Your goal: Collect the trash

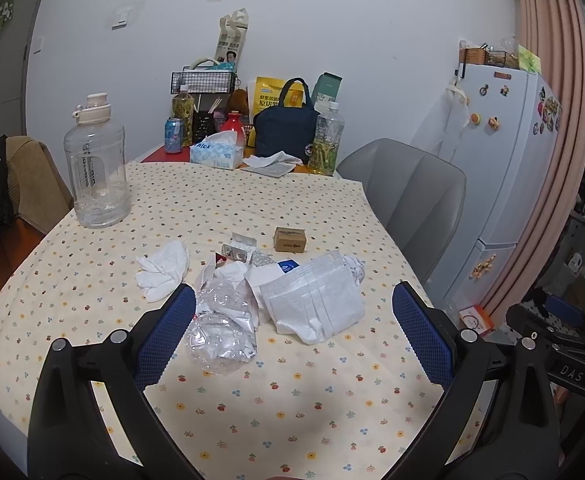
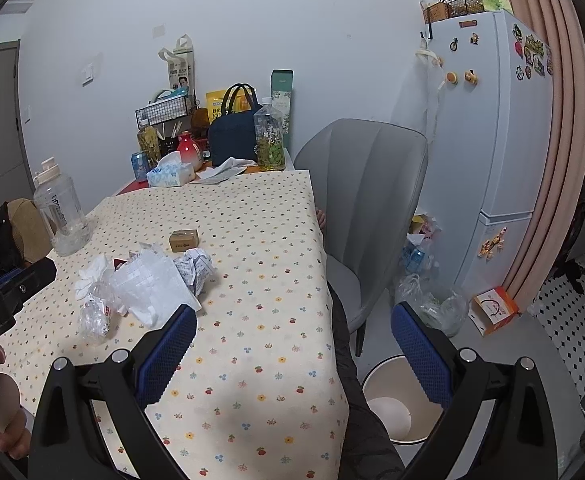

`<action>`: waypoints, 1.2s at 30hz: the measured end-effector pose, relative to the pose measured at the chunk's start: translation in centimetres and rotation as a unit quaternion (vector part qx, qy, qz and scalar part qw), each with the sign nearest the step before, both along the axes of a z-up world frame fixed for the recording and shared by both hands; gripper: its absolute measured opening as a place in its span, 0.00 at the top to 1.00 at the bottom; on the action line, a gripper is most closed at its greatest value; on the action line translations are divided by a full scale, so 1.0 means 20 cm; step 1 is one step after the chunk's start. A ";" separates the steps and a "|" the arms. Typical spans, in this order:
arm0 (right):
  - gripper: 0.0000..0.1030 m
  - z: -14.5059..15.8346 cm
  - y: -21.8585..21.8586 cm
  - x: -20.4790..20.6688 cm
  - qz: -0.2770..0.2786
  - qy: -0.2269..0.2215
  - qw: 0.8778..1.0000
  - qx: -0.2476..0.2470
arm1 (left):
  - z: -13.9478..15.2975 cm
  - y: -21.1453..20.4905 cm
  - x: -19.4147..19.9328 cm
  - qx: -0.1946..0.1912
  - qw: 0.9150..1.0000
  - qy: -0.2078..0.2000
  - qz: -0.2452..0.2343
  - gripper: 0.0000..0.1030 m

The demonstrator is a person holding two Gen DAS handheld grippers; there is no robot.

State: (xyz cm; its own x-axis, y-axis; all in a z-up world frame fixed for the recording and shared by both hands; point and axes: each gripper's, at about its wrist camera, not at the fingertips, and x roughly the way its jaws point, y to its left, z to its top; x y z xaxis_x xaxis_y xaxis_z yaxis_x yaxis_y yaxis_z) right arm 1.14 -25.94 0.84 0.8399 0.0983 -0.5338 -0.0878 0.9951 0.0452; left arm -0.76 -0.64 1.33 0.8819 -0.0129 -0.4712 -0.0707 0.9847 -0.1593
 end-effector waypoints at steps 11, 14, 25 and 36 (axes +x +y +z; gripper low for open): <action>0.07 0.00 -0.01 -0.01 -0.002 -0.002 1.000 -0.002 | 0.00 -0.01 -0.01 -0.003 1.000 -0.001 -0.004 0.05; 0.07 0.00 -0.01 -0.01 -0.003 -0.002 1.000 -0.002 | 0.00 -0.01 -0.01 -0.003 1.000 -0.001 -0.007 0.05; 0.07 -0.01 -0.01 -0.01 -0.002 -0.001 1.000 -0.004 | -0.01 -0.01 -0.01 -0.005 1.000 -0.002 -0.011 0.05; 0.07 -0.01 -0.01 -0.01 -0.005 -0.003 1.000 -0.002 | -0.02 -0.02 -0.01 -0.003 1.000 0.001 -0.015 0.05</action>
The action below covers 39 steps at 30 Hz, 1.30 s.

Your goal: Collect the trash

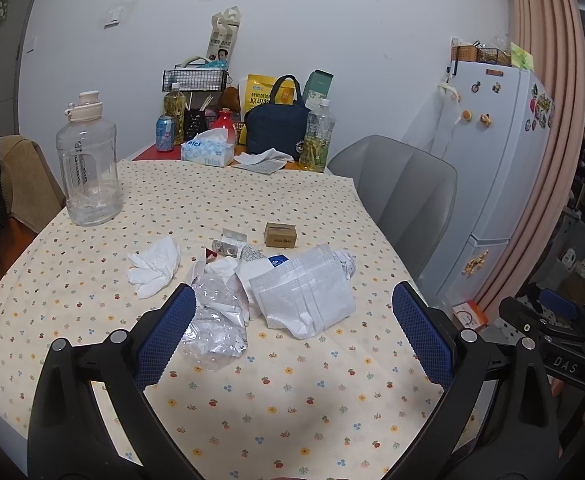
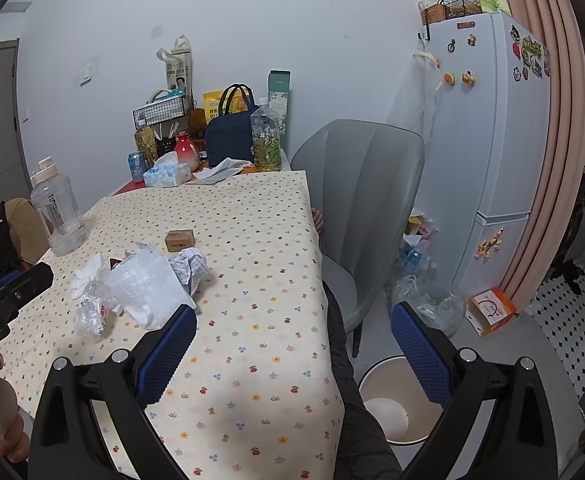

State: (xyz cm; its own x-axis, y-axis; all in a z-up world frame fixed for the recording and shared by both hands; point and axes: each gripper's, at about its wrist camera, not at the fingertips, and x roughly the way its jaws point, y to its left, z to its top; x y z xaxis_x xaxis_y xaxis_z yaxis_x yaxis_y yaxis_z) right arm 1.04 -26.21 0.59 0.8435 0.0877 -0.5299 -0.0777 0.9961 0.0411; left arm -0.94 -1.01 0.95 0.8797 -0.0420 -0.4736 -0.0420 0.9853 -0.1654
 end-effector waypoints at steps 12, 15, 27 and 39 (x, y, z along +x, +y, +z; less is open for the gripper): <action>0.07 -0.01 -0.03 0.01 -0.001 0.002 1.000 0.012 | 0.02 0.00 -0.02 -0.001 1.000 -0.009 -0.005 0.05; 0.07 -0.01 -0.03 0.01 0.000 0.000 1.000 0.014 | 0.02 0.00 -0.03 0.001 1.000 -0.012 -0.005 0.05; 0.07 -0.03 0.00 0.03 0.038 0.003 0.999 0.039 | 0.03 0.05 -0.05 -0.012 1.000 -0.023 -0.002 0.05; 0.07 -0.06 0.16 0.12 0.106 0.023 0.993 0.043 | -0.06 0.22 -0.04 -0.047 0.999 -0.013 0.011 0.06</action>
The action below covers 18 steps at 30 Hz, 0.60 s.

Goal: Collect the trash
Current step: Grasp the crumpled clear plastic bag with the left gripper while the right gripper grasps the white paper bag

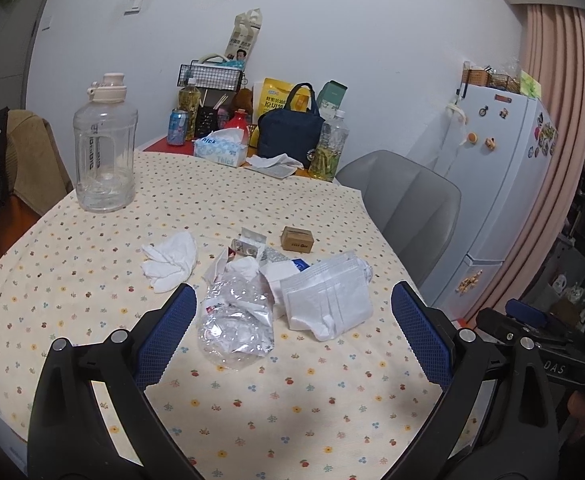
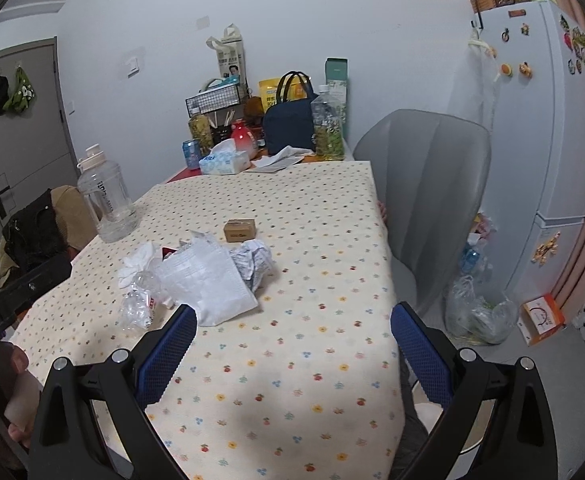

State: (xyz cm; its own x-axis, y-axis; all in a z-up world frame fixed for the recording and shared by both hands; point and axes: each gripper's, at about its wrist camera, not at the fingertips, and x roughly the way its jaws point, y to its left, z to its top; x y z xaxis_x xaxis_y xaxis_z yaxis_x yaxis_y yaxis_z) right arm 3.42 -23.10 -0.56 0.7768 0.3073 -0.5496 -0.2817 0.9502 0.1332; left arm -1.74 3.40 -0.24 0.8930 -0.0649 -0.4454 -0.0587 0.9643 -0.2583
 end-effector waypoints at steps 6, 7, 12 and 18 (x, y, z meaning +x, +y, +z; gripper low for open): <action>0.08 -0.05 0.08 0.06 0.021 0.013 1.000 -0.007 | -0.08 0.07 0.05 -0.010 1.000 0.023 0.010 0.17; 0.08 -0.06 0.10 0.07 0.026 0.015 1.000 -0.007 | -0.11 0.09 0.06 -0.012 0.999 0.030 0.012 0.18; 0.13 -0.11 0.15 0.12 0.044 0.029 0.999 -0.008 | -0.21 0.12 0.13 -0.017 0.998 0.062 0.021 0.24; 0.22 -0.19 0.20 0.20 0.063 0.053 0.997 -0.007 | -0.32 0.15 0.22 -0.014 0.993 0.111 0.041 0.20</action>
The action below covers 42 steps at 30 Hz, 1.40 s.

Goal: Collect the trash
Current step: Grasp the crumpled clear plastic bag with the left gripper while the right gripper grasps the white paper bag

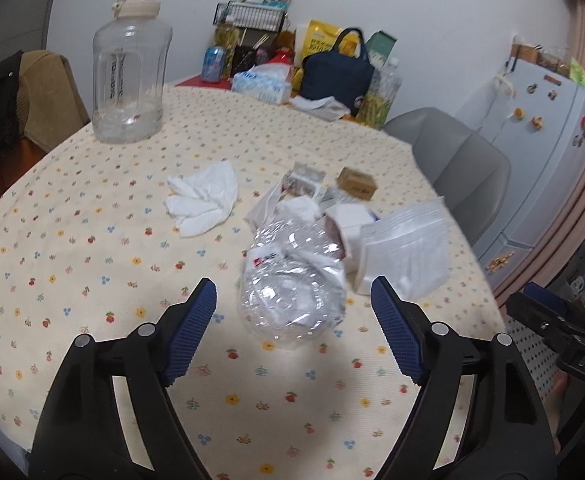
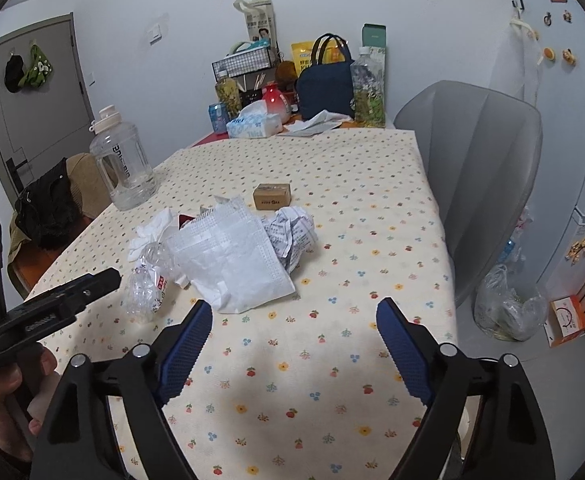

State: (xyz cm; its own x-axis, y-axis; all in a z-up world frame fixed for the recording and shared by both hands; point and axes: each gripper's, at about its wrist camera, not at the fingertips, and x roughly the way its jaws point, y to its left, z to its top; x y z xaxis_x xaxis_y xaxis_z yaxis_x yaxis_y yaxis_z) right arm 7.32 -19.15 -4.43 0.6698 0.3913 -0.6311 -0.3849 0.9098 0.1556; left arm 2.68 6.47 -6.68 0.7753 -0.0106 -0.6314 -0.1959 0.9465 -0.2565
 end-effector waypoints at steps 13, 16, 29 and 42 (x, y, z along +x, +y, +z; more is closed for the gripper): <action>0.41 -0.13 0.07 0.16 0.030 0.040 0.999 0.007 | -0.09 -0.03 0.23 -0.004 0.998 0.055 -0.015 0.09; 0.44 -0.15 0.09 0.19 0.035 0.048 0.998 0.008 | -0.12 -0.01 0.27 -0.011 0.998 0.067 -0.006 0.09; 0.53 -0.20 0.22 0.32 0.065 0.068 0.996 0.008 | -0.15 0.02 0.29 -0.044 0.996 0.077 -0.002 0.28; 0.97 -0.14 0.27 0.22 0.102 0.062 0.993 0.015 | -0.07 0.12 0.15 -0.067 0.997 0.048 0.011 0.28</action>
State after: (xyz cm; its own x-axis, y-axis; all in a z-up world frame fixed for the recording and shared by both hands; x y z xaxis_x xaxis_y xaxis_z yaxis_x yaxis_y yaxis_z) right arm 11.63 -13.66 -7.17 0.4930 0.5313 -0.6890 -0.5372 0.8088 0.2394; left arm 5.77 8.85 -8.14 0.7127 -0.0840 -0.6964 -0.2451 0.9004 -0.3595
